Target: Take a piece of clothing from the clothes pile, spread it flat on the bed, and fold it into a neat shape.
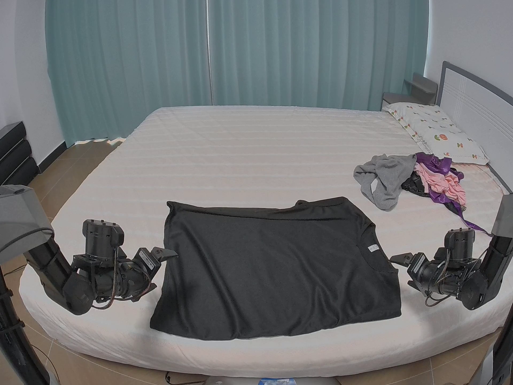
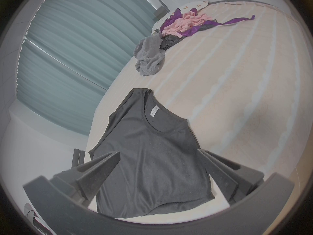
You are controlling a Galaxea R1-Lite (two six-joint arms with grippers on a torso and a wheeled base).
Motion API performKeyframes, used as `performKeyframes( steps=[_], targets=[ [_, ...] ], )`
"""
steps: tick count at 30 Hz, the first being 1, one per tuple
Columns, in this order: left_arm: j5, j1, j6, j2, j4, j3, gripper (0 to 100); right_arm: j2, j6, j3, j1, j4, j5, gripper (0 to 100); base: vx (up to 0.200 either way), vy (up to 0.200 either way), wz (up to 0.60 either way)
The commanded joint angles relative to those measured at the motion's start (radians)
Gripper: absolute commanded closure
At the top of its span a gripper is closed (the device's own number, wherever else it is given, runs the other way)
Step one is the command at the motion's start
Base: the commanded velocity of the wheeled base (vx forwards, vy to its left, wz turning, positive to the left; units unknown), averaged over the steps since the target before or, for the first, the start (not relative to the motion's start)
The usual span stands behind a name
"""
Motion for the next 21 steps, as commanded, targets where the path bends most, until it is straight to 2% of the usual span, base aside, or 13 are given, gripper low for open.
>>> performKeyframes(
  steps=[1, 9, 17, 20, 21],
  targets=[
    [-0.015, -0.011, -0.009, -0.034, -0.083, 0.113, 0, -0.012, 0.010, 0.063, -0.003, -0.050, 0.018, 0, -0.200, 0.000, 0.00],
    [-0.008, -0.017, -0.001, 0.012, -0.097, 0.165, 0, 0.040, 0.011, 0.112, -0.008, -0.183, 0.022, 0, -0.200, 0.000, 0.00],
    [0.028, -0.040, 0.010, 0.109, -0.156, 0.151, 0, 0.041, 0.018, 0.118, -0.003, -0.191, 0.022, 0, 0.000, 0.000, 0.00],
    [0.137, -0.092, 0.048, 0.195, -0.219, 0.143, 0, 0.044, 0.033, 0.115, -0.003, -0.191, 0.022, 0, 0.000, 0.000, 0.00],
    [0.137, -0.092, 0.048, 0.195, -0.219, 0.143, 0, 0.044, 0.033, 0.115, -0.003, -0.191, 0.022, 0, 0.000, 0.000, 0.00]
  ],
)
